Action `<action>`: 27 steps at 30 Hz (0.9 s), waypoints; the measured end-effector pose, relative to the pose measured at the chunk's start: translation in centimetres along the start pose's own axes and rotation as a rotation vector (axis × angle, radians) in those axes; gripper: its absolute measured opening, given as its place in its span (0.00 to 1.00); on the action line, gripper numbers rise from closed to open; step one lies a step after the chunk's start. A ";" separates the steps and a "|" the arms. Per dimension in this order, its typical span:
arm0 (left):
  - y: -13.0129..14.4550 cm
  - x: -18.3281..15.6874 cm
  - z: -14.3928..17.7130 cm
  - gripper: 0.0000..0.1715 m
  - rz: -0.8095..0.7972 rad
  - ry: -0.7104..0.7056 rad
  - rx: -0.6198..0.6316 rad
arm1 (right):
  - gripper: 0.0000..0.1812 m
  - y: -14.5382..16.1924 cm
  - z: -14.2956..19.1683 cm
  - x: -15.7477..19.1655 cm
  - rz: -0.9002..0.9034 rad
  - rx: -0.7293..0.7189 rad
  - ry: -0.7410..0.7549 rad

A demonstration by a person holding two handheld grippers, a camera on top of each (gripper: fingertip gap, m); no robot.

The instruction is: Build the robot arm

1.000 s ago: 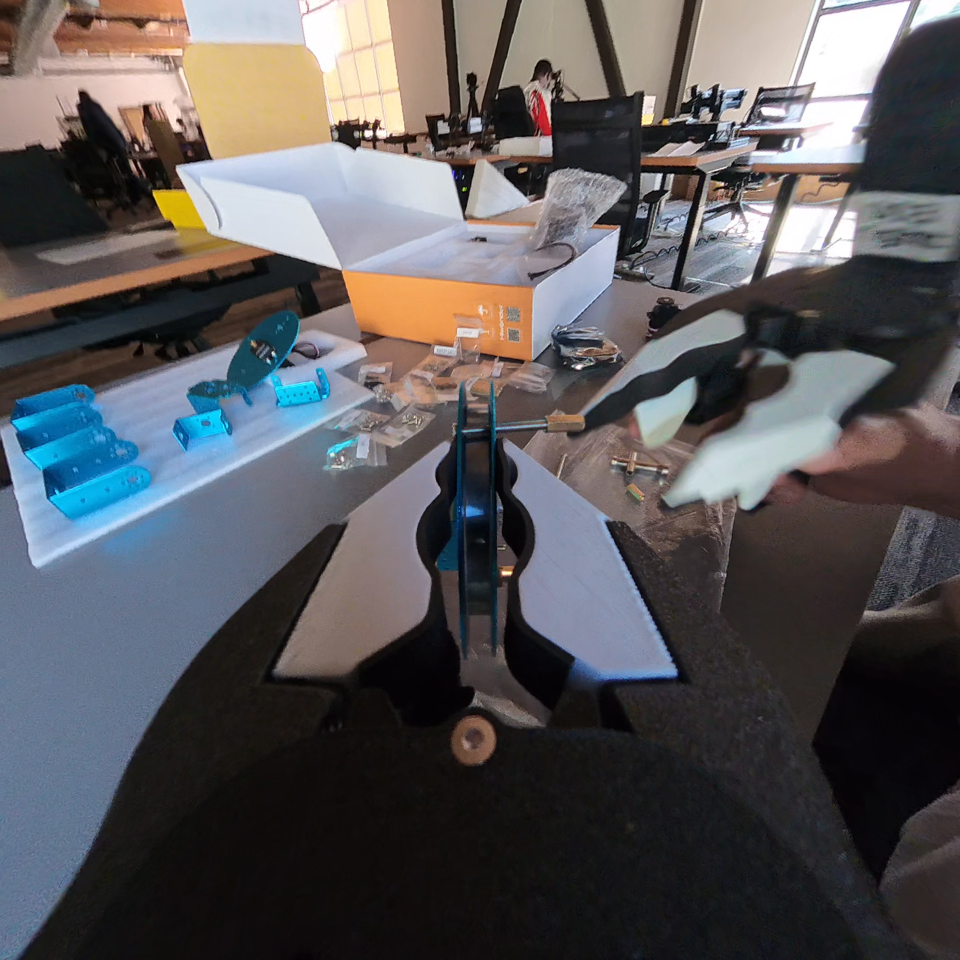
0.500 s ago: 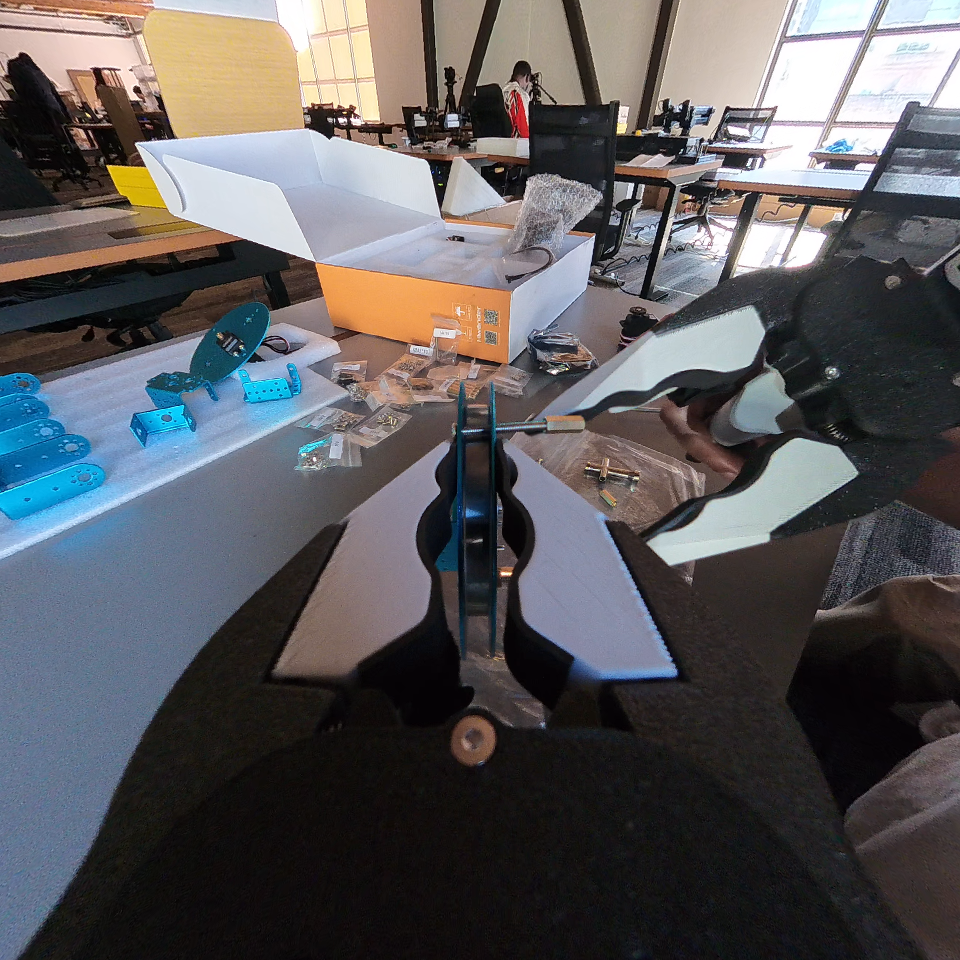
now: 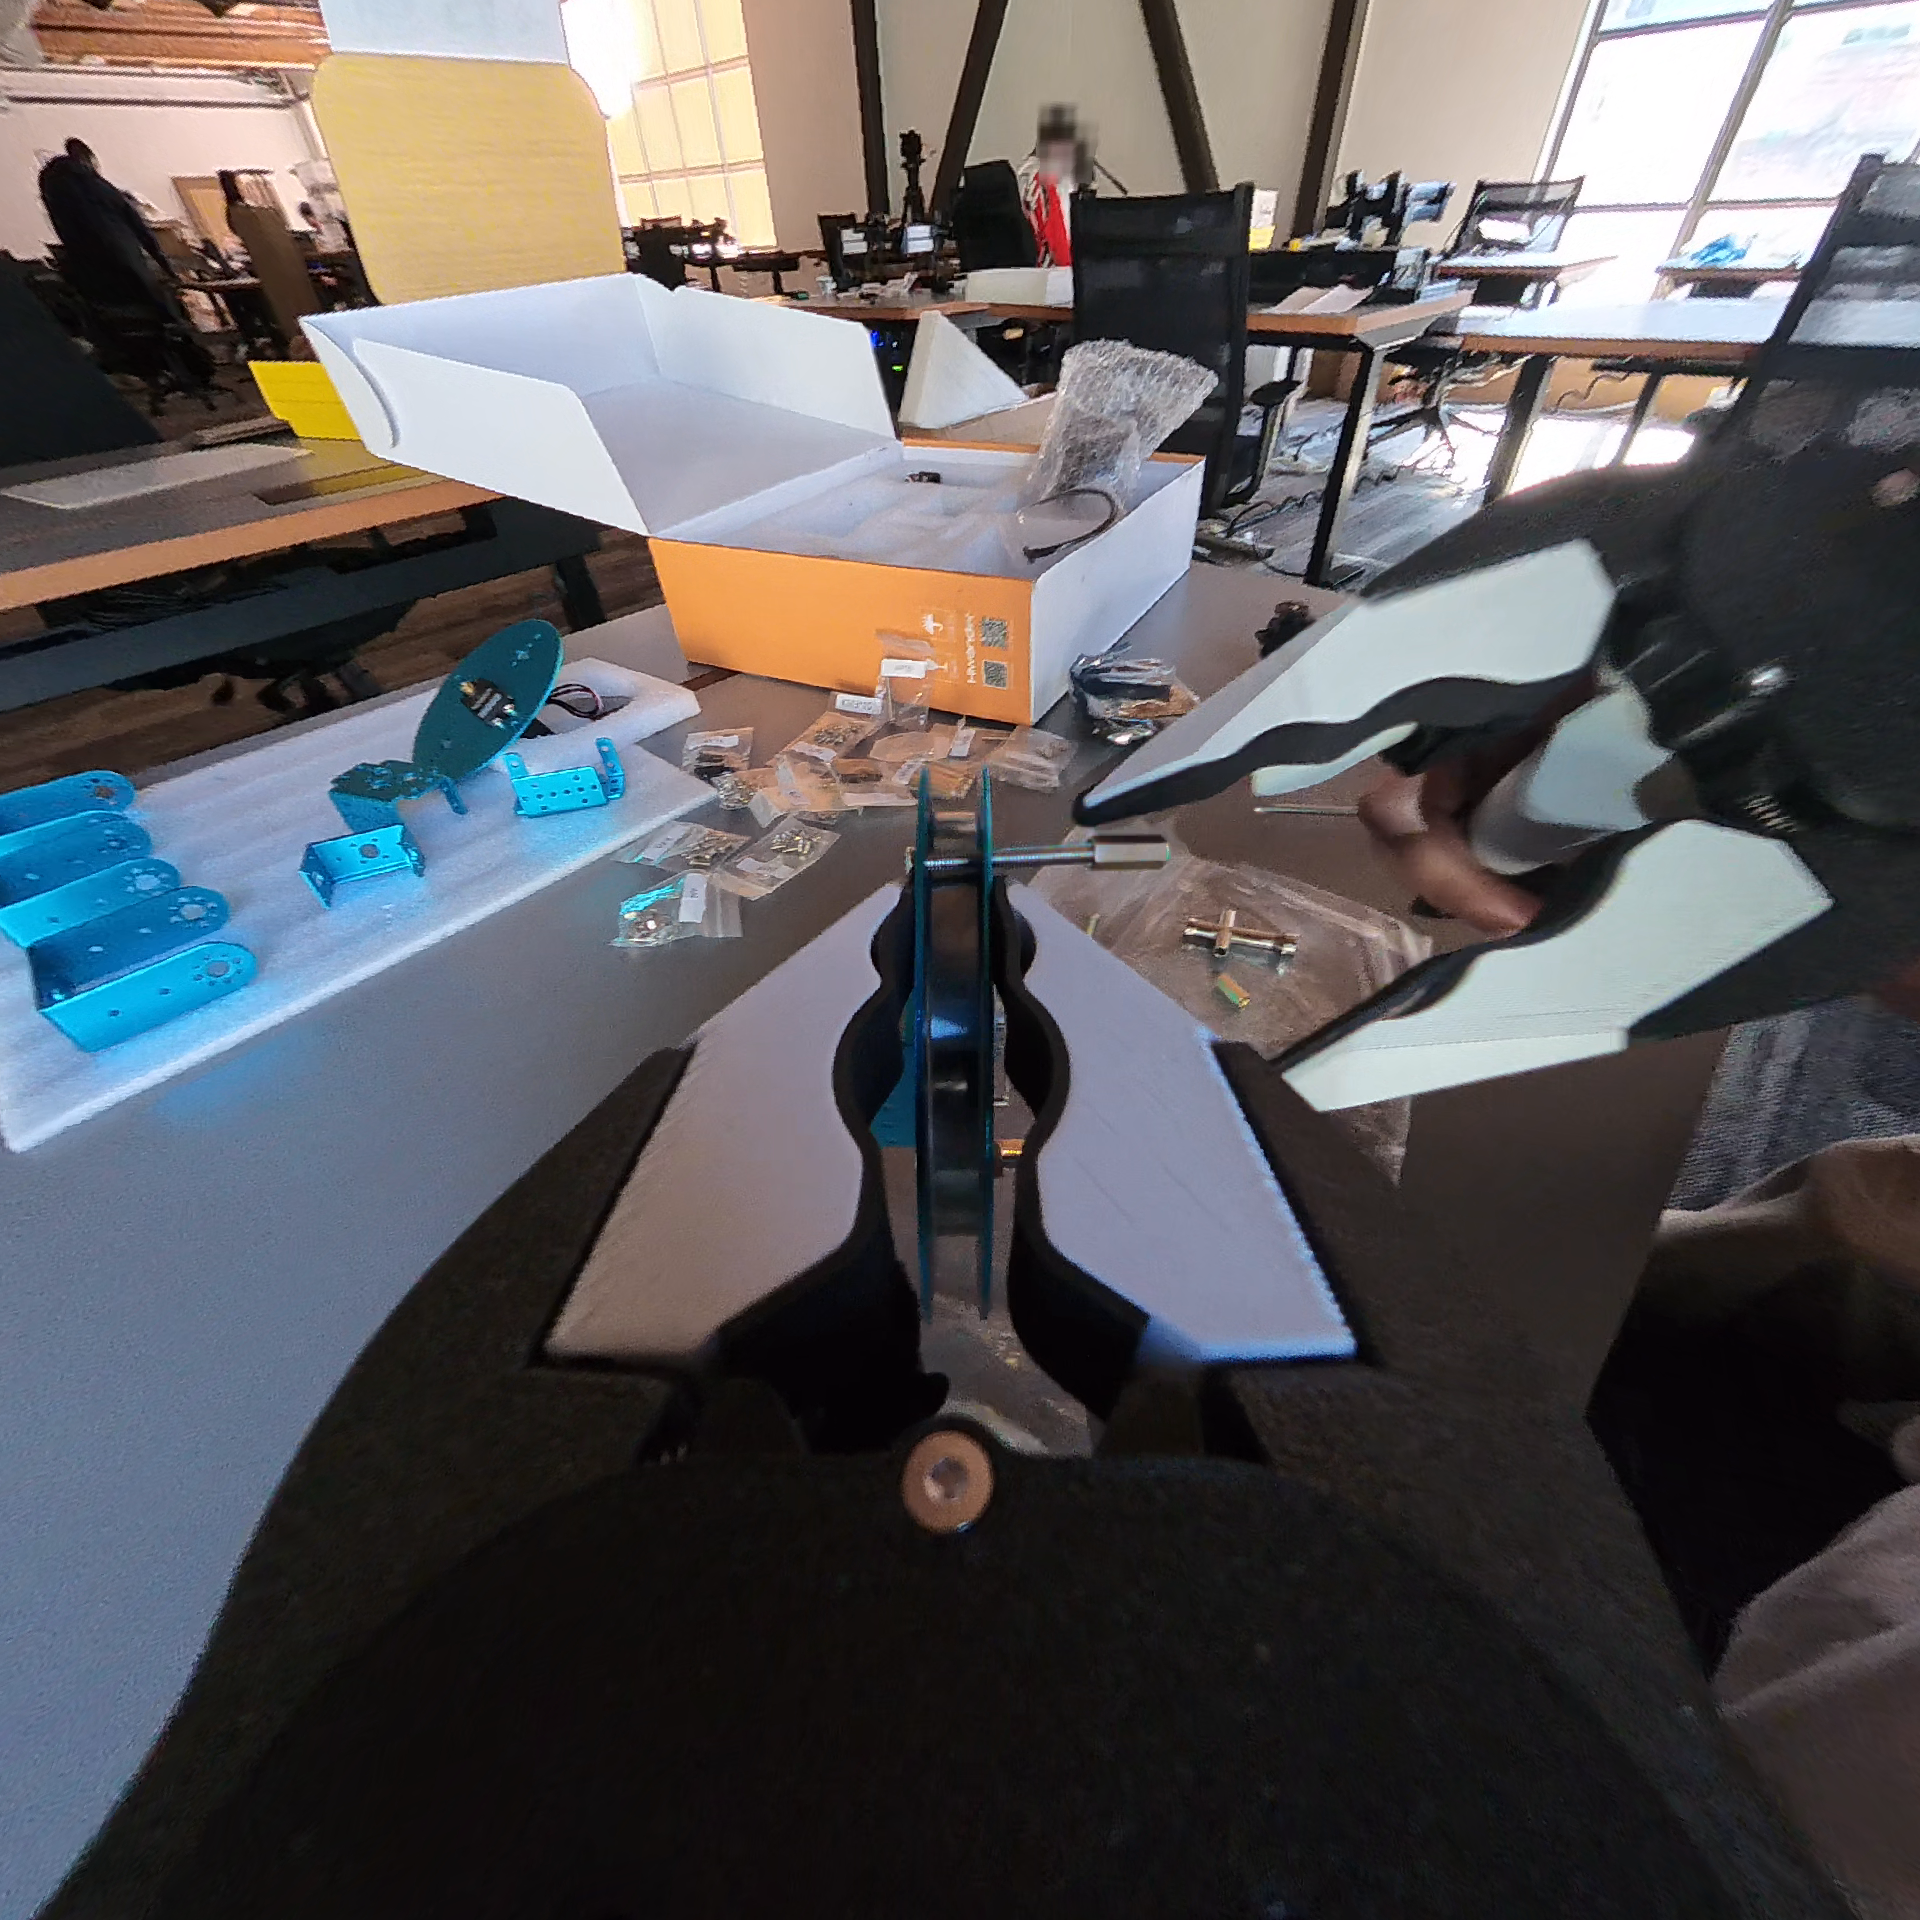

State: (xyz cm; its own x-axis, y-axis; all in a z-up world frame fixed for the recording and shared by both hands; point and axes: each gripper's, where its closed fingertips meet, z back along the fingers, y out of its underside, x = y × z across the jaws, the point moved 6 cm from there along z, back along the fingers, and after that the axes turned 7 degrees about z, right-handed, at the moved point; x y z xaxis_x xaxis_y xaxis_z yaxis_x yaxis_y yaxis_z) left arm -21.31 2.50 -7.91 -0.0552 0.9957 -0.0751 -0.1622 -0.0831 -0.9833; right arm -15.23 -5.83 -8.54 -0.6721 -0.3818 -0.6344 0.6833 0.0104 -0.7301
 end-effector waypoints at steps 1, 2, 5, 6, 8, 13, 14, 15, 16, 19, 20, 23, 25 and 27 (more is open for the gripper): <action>0.0 0.1 0.0 0.07 -0.008 -0.009 0.003 | 0.31 -0.4 0.0 0.1 0.008 -0.004 -0.006; 0.0 0.1 0.0 0.07 -0.007 -0.010 0.004 | 0.31 -0.5 -0.1 0.3 0.008 0.002 -0.020; -0.1 0.1 0.2 0.07 0.021 0.011 -0.015 | 0.33 1.5 -1.0 0.5 -0.017 0.078 -0.050; -0.2 0.0 0.2 0.07 0.025 0.016 -0.020 | 0.34 2.2 -1.2 0.6 -0.036 0.093 -0.061; -0.2 0.1 0.2 0.07 0.012 0.001 -0.011 | 0.28 2.0 -0.9 0.4 -0.065 0.075 -0.062; 0.2 0.3 0.0 0.07 -0.033 -0.048 0.023 | 0.26 -0.9 0.2 -0.8 -0.082 0.016 -0.023; 0.2 0.3 0.0 0.07 -0.026 -0.043 0.023 | 0.26 -1.1 0.2 -0.8 -0.069 0.017 -0.014; 0.2 0.3 0.0 0.07 -0.019 -0.036 0.023 | 0.25 -1.1 0.1 -0.6 -0.059 0.019 -0.020; 0.2 0.2 0.0 0.07 -0.008 -0.028 0.018 | 0.25 -0.7 -0.2 -0.4 -0.059 0.038 -0.036; -0.3 -0.1 0.1 0.07 0.007 -0.003 -0.004 | 0.29 1.5 -1.4 0.2 -0.093 0.112 -0.078; -0.4 -0.1 0.1 0.07 0.007 0.000 -0.006 | 0.29 1.9 -1.4 0.2 -0.111 0.112 -0.083; -0.3 0.0 0.0 0.07 -0.007 -0.013 0.001 | 0.28 0.1 -0.4 -0.5 -0.086 0.053 -0.032; -0.2 0.1 0.0 0.07 -0.005 -0.016 0.005 | 0.28 -1.6 0.4 -0.7 -0.056 -0.008 -0.009; -0.3 0.1 0.1 0.07 0.010 -0.009 -0.002 | 0.28 -1.6 0.1 -0.3 -0.060 -0.007 -0.031</action>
State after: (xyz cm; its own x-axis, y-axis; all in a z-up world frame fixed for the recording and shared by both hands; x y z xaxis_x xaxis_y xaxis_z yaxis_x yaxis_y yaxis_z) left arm -21.37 2.66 -7.61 -0.0656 0.9943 -0.0836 -0.1597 -0.0931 -0.9828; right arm -16.14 -5.81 -7.18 -0.7025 -0.4104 -0.5814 0.6400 -0.0070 -0.7683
